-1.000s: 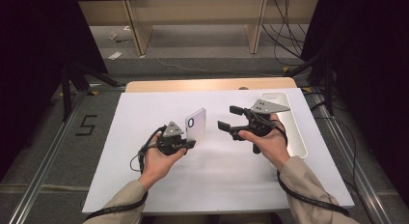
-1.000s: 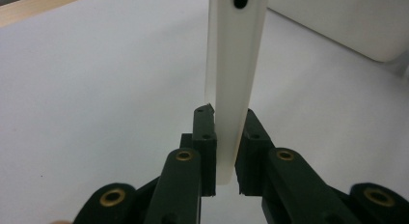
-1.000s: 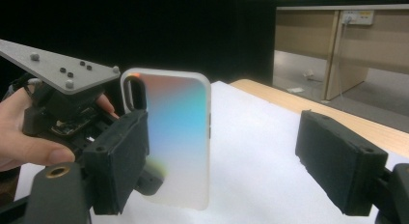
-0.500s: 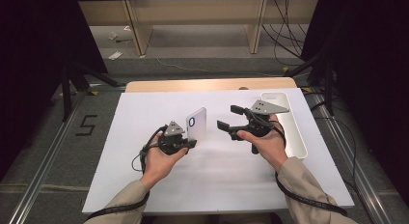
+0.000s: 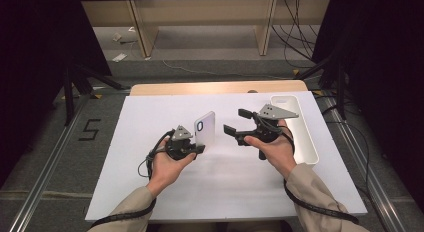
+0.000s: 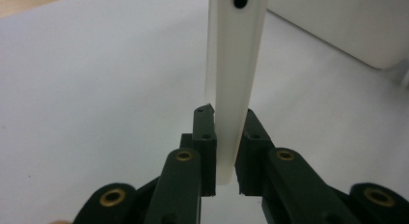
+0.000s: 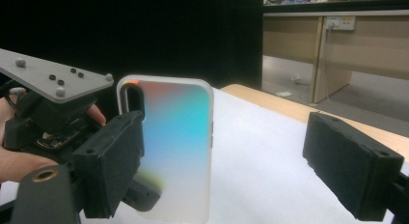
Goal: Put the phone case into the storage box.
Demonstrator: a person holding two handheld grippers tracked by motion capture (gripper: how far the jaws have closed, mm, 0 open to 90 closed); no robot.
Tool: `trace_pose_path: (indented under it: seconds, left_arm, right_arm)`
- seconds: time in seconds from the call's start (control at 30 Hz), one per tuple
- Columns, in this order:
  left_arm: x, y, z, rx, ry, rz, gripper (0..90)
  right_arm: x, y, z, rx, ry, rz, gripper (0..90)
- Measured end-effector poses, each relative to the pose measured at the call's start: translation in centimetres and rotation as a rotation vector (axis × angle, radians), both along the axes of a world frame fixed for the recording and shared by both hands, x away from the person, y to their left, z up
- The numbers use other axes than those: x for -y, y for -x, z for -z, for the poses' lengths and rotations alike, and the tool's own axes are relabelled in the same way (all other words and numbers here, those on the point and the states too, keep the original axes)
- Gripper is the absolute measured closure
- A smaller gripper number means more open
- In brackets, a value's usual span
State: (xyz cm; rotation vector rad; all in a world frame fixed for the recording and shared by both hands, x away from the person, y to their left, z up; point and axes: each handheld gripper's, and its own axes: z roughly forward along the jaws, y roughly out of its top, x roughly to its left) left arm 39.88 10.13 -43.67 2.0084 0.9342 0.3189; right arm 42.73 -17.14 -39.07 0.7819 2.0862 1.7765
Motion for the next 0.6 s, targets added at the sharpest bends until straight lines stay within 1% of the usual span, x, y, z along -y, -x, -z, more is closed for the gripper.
trace_pose_path:
  seconds: [0.4, 0.6]
  left_arm:
    - [0.56, -0.1, 0.0, -0.006, -0.001, 0.009, 80.5]
    - [0.91, -0.15, 0.06, -0.006, -0.004, 0.011, 80.5]
  right_arm:
    - [-0.41, 0.21, -0.06, 0.006, -0.002, 0.006, 12.1]
    - [-0.55, 0.31, -0.14, 0.011, -0.012, 0.016, 11.6]
